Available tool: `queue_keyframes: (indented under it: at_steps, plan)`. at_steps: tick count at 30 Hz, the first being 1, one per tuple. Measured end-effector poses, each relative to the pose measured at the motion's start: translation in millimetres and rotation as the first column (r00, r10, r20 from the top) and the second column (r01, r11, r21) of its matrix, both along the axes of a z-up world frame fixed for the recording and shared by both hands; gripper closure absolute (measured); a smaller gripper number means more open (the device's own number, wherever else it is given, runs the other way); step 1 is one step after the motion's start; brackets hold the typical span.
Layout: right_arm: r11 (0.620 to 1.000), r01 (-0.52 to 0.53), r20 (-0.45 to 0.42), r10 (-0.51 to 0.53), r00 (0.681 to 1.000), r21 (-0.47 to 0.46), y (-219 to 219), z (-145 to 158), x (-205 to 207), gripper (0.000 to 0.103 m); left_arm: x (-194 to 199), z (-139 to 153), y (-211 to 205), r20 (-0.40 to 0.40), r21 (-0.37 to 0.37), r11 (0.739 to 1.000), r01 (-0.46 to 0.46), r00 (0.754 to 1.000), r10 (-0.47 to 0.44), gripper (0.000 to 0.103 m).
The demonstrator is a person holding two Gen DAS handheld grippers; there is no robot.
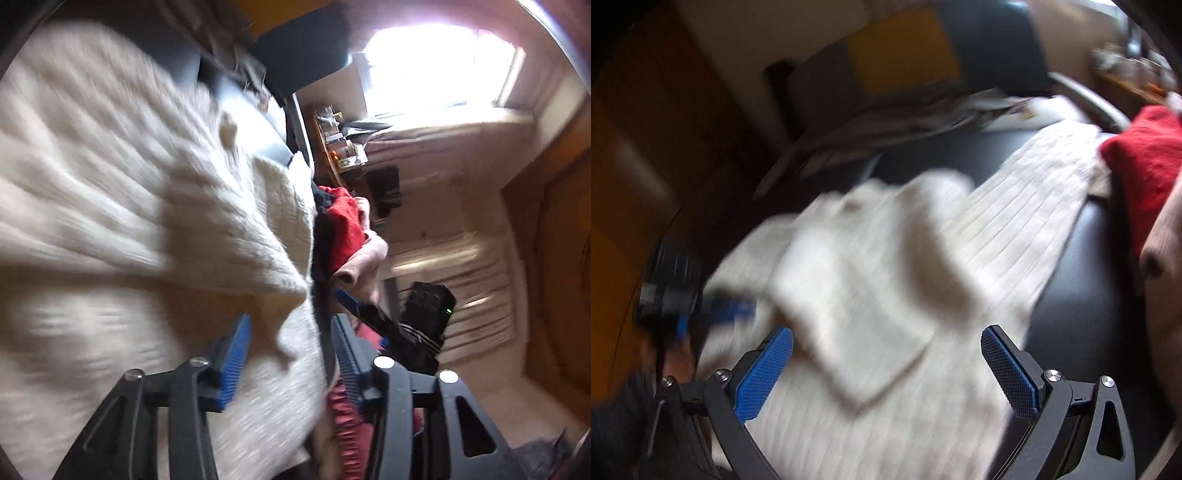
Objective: Fold clothes
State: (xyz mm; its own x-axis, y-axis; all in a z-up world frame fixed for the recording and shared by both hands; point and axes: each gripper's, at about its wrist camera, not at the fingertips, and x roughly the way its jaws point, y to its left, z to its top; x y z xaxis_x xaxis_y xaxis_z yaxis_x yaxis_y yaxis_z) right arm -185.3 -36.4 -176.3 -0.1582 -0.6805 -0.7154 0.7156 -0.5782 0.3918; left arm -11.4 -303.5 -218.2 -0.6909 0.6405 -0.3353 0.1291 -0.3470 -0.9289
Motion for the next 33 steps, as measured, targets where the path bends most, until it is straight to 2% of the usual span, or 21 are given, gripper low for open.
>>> queue_keyframes:
  at_steps: [3, 5, 7, 8, 9, 11, 15, 16, 19, 21, 23, 26, 27, 28, 29, 31, 33]
  plan:
    - [0.997, 0.072, 0.039, -0.070, 0.997, -0.041, -5, -8, -32, 0.000, -12, -9, 5, 0.018, 0.076, 0.995, -0.071, 0.997, 0.070, 0.036]
    - [0.994, 0.088, 0.034, -0.086, 0.996, -0.060, -13, -9, -43, 0.000, -17, -8, 10, 0.045, 0.021, 0.991, -0.136, 0.990, 0.135, 0.036]
    - [0.994, 0.087, 0.008, -0.086, 0.996, -0.066, -21, -9, -52, 0.000, -22, -7, 15, 0.072, -0.052, 0.979, -0.198, 0.977, 0.202, 0.040]
    - [0.994, 0.092, -0.007, -0.093, 0.996, -0.058, -27, -11, -61, 0.000, -23, -5, 15, 0.102, -0.103, 0.973, -0.208, 0.970, 0.219, 0.056]
    - [0.994, 0.097, -0.021, -0.098, 0.995, -0.050, -33, -13, -69, 0.000, -23, -2, 14, 0.123, -0.147, 0.966, -0.213, 0.965, 0.232, 0.080]
    - [0.992, 0.121, -0.017, -0.122, 0.992, -0.033, -42, -21, -85, 0.000, -21, 5, 10, 0.129, -0.215, 0.947, -0.237, 0.955, 0.268, 0.089]
    - [0.983, 0.180, 0.023, -0.180, 0.983, 0.031, -54, -51, -109, 0.000, 19, 37, -25, 0.034, -0.275, 0.894, -0.353, 0.926, 0.376, 0.093]
    - [0.982, 0.183, 0.009, -0.184, 0.983, 0.035, -55, -55, -108, 0.000, 32, 46, -35, 0.011, -0.295, 0.874, -0.387, 0.913, 0.408, 0.093]
    - [0.984, 0.171, -0.071, -0.168, 0.983, 0.049, -59, -57, -100, 0.000, 80, 69, -72, -0.040, -0.365, 0.790, -0.492, 0.856, 0.515, 0.093]
    - [0.983, 0.175, -0.084, -0.170, 0.982, 0.048, -59, -57, -99, 0.000, 118, 75, -94, -0.055, -0.398, 0.728, -0.558, 0.807, 0.588, 0.093]
    - [0.983, 0.177, -0.089, -0.172, 0.981, 0.044, -59, -57, -100, 0.000, 140, 73, -109, -0.053, -0.418, 0.667, -0.617, 0.749, 0.660, 0.093]
    - [0.983, 0.179, -0.090, -0.175, 0.980, 0.036, -58, -58, -100, 0.000, 206, 63, -146, -0.025, -0.378, 0.629, -0.680, 0.686, 0.727, 0.092]
    - [0.983, 0.179, -0.096, -0.175, 0.980, 0.040, -59, -58, -99, 0.000, 219, 61, -151, -0.019, -0.350, 0.635, -0.688, 0.683, 0.730, 0.083]
    - [0.983, 0.180, -0.102, -0.175, 0.979, 0.044, -59, -58, -99, 0.000, 223, 58, -150, -0.018, -0.303, 0.667, -0.680, 0.704, 0.710, 0.079]
    - [0.982, 0.181, -0.107, -0.175, 0.979, 0.049, -60, -58, -98, 0.000, 220, 54, -146, -0.019, -0.246, 0.719, -0.650, 0.745, 0.667, 0.076]
    - [0.981, 0.183, -0.117, -0.176, 0.977, 0.059, -62, -59, -97, 0.000, 206, 48, -128, -0.032, -0.184, 0.816, -0.548, 0.833, 0.552, 0.067]
    - [0.981, 0.184, -0.122, -0.176, 0.977, 0.062, -63, -59, -96, 0.000, 179, 43, -98, -0.038, -0.193, 0.874, -0.446, 0.894, 0.447, 0.051]
